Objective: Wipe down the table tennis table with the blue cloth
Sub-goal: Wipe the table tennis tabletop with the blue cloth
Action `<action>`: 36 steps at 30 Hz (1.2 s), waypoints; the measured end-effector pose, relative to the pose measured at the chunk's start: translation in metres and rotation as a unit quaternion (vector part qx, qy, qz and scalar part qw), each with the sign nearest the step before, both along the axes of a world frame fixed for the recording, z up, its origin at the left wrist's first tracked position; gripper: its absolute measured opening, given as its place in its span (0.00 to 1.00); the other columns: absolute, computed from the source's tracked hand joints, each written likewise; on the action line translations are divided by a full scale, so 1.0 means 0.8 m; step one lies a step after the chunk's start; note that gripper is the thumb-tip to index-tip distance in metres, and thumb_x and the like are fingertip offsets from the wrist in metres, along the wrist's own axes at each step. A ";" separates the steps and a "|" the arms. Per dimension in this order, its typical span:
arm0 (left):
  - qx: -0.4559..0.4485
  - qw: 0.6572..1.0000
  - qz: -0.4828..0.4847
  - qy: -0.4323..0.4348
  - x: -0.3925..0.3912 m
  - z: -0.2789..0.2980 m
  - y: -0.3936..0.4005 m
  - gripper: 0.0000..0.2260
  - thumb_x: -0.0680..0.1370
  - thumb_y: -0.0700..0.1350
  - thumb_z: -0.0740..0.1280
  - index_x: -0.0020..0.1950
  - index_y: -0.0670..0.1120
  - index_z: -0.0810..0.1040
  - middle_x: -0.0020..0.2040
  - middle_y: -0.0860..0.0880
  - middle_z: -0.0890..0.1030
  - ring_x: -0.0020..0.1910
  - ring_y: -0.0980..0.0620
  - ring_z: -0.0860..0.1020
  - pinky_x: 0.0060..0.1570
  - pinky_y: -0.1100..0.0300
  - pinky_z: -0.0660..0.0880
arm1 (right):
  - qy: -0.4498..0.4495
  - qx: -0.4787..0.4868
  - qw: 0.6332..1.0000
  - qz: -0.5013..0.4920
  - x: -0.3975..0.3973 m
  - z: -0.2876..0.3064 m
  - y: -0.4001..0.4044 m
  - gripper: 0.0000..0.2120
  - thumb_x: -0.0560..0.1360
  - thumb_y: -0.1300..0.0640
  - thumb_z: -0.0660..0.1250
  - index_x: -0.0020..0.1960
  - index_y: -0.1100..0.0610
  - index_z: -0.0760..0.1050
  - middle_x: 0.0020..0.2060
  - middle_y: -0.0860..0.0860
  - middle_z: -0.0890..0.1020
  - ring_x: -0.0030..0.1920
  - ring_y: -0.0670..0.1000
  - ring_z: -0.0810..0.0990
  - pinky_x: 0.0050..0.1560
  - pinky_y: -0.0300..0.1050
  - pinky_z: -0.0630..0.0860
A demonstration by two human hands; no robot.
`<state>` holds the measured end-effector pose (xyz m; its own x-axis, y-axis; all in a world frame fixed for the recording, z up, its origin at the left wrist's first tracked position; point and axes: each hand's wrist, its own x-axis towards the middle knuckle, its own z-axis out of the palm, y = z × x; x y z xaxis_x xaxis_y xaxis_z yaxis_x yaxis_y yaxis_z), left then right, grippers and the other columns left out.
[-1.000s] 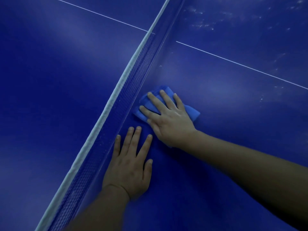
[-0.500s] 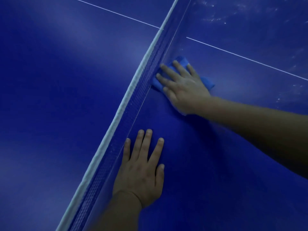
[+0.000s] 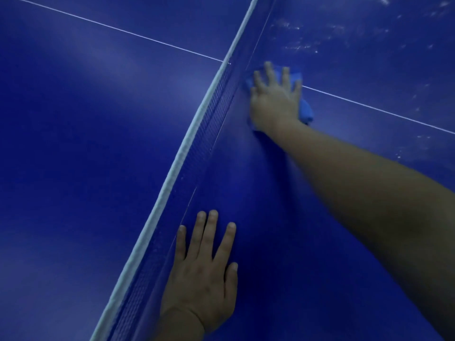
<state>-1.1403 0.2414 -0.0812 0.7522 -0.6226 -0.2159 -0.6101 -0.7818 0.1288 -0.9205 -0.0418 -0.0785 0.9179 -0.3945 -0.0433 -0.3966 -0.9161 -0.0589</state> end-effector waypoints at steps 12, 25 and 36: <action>0.001 1.000 -0.005 -0.015 0.001 -0.003 0.002 0.29 0.79 0.56 0.53 0.79 0.48 0.58 0.80 0.42 0.56 0.79 0.42 0.55 0.70 0.38 0.53 | -0.007 0.003 0.997 -0.072 -0.039 -0.007 -0.025 0.26 0.82 0.49 0.52 0.80 0.46 0.56 0.81 0.47 0.51 0.80 0.61 0.48 0.74 0.68 0.45; -0.018 0.999 -0.003 -0.029 0.000 0.003 -0.004 0.29 0.77 0.55 0.54 0.76 0.45 0.65 0.78 0.39 0.62 0.77 0.42 0.57 0.70 0.41 0.53 | -0.014 -0.010 0.998 -0.058 -0.095 -0.010 -0.050 0.25 0.83 0.49 0.50 0.79 0.48 0.58 0.81 0.49 0.53 0.80 0.60 0.48 0.75 0.67 0.47; -0.025 0.999 0.000 -0.026 -0.001 0.006 -0.007 0.29 0.78 0.55 0.53 0.77 0.45 0.63 0.78 0.39 0.60 0.78 0.42 0.55 0.73 0.43 0.48 | -0.034 0.008 0.931 -0.363 -0.219 0.009 -0.199 0.25 0.84 0.48 0.49 0.80 0.49 0.57 0.81 0.50 0.52 0.80 0.62 0.49 0.75 0.68 0.47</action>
<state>-1.1414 0.2355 -0.0764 0.7619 -0.6310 -0.1460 -0.6162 -0.7757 0.1364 -1.0959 -0.2010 -0.0709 0.4097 -0.9122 -0.0052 -0.9061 -0.4063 -0.1175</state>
